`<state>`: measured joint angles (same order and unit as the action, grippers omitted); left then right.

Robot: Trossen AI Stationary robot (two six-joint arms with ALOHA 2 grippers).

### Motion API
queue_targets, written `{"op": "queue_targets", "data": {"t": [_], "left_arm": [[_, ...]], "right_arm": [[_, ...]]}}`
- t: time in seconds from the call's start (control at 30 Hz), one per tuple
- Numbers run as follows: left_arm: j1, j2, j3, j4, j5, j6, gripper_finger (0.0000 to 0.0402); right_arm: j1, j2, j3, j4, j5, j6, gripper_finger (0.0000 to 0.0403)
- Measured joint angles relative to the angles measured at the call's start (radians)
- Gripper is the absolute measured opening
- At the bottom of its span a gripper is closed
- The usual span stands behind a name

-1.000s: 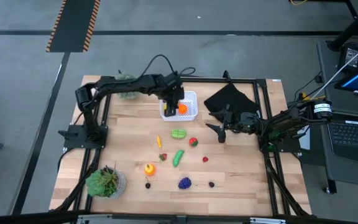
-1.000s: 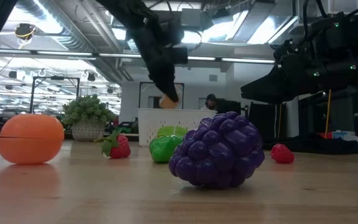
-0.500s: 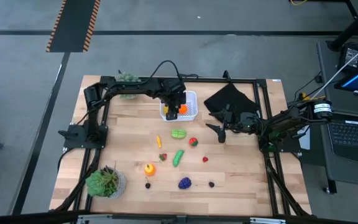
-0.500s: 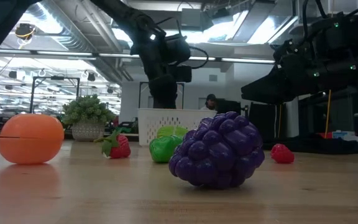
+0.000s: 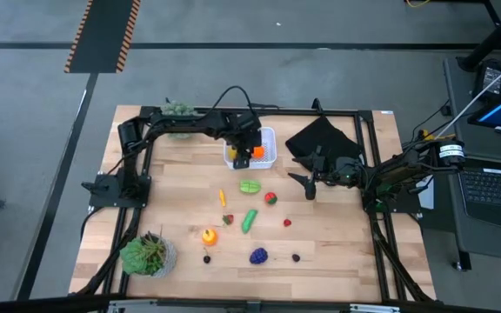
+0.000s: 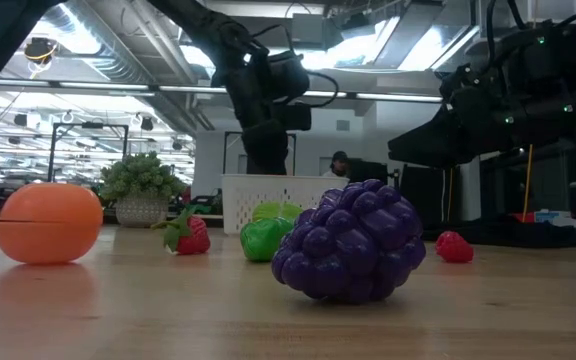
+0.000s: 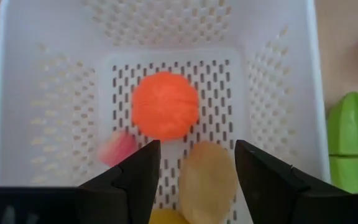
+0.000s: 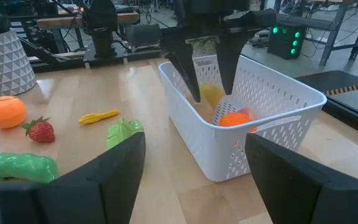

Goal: Pick and placing Produce into tupperware
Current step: Put the raspberry into the white bin

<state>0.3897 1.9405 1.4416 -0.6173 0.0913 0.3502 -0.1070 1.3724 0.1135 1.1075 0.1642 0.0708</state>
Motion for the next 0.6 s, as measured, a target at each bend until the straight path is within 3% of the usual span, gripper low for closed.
{"op": "queue_targets", "data": {"t": [0.2,0.6], "left_arm": [[-0.006,-0.057,0.0,-0.015,-0.002,0.025,0.0196],[-0.016,-0.332,-0.033,-0.013,0.014,0.027,0.0201]], "right_arm": [[0.0,0.0,0.0,-0.027,0.001,0.0,0.0278],[0.0,0.0,0.0,-0.029,0.002,0.042,0.0278]]}}
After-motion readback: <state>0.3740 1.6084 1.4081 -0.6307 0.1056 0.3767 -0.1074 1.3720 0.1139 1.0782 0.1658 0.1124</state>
